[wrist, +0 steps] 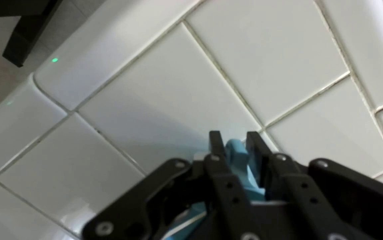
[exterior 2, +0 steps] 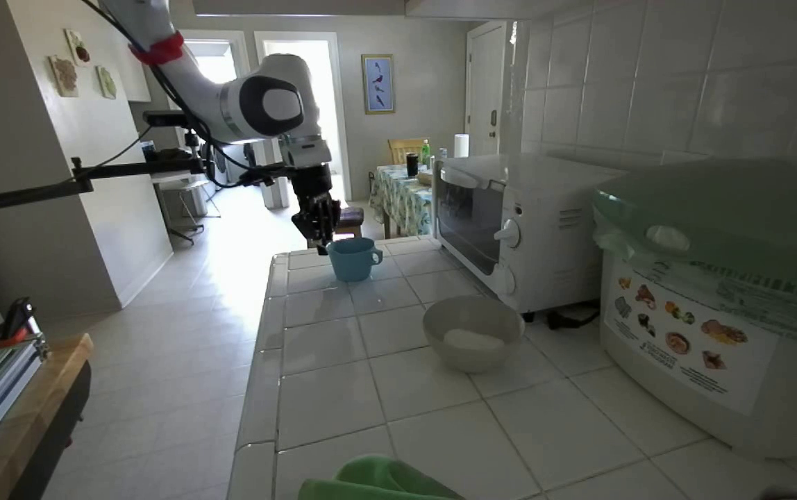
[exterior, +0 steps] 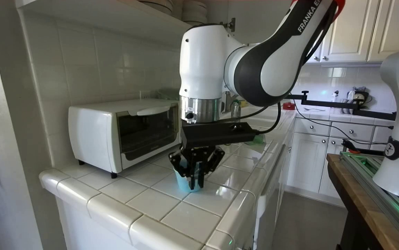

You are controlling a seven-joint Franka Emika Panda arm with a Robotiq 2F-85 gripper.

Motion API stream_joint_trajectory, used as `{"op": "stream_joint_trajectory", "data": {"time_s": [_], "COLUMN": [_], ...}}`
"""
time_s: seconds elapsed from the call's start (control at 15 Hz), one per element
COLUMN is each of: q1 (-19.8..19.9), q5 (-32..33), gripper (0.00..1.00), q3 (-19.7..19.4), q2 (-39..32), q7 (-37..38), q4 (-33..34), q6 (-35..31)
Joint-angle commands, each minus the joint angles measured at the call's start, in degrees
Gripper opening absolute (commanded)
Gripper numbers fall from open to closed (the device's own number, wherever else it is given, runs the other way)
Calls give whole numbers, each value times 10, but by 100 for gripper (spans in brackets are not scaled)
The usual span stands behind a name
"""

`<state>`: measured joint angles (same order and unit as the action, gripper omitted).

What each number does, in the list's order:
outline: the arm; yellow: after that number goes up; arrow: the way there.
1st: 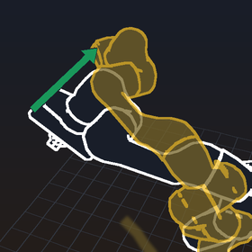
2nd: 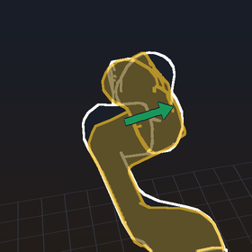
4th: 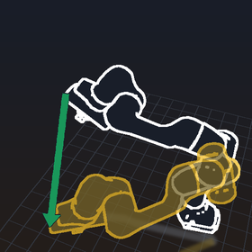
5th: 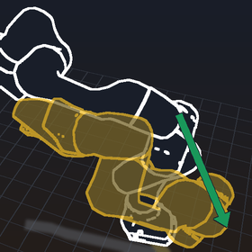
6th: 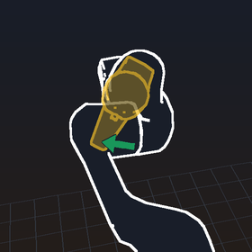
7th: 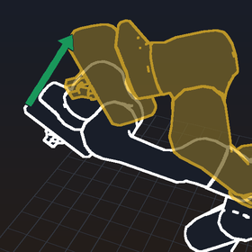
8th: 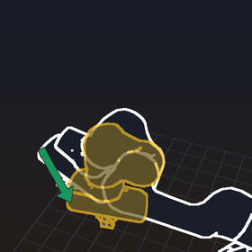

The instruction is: Pick up the cup and put it on top of the microwave

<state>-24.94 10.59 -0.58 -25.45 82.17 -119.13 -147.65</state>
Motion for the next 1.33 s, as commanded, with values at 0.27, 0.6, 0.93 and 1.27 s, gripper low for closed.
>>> {"op": "stream_joint_trajectory", "data": {"time_s": [0.27, 0.6, 0.93, 1.27], "q1": [2, 8, 19, 32], "q5": [7, 1, 0, 3], "gripper": [3, 3, 3, 3], "q3": [9, 26, 38, 38], "q2": [0, 13, 42, 59], "q7": [2, -18, -40, -62], "q4": [8, 4, -3, -1], "q6": [25, 56, 74, 97]}}
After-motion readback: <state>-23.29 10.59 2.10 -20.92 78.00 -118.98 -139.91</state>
